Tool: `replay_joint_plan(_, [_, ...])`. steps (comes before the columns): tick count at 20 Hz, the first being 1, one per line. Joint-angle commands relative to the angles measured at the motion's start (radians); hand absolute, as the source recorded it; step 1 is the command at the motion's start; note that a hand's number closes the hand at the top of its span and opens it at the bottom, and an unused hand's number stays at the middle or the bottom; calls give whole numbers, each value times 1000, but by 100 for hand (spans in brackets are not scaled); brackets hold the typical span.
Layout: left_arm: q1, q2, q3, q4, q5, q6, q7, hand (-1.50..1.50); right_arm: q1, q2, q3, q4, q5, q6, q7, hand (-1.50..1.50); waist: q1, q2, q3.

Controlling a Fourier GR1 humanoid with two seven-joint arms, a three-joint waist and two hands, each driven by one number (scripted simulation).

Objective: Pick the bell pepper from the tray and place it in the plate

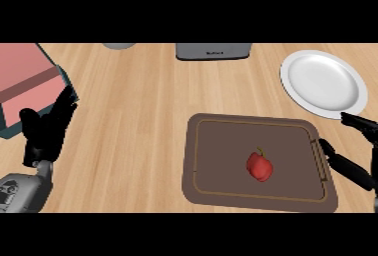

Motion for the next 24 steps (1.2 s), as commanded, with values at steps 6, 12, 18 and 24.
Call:
replay_joint_plan(6, [31,-68,-15,-18,23,-70,-26,0,221,94,76,102,184,-47,-345,-150,36,10,3])
replay_joint_plan(12, [-9,-70,29,24,17,-99,-19,0,309,45,149,-110,351,-115,-78,-150,34,10,2])
replay_joint_plan(18, [58,-66,41,-49,-8,-124,-12,0,300,4,182,-270,470,-54,186,-150,41,10,2])
replay_joint_plan(24, [16,-98,43,19,-34,-128,-38,0,270,-21,255,-291,617,30,411,-150,40,11,2])
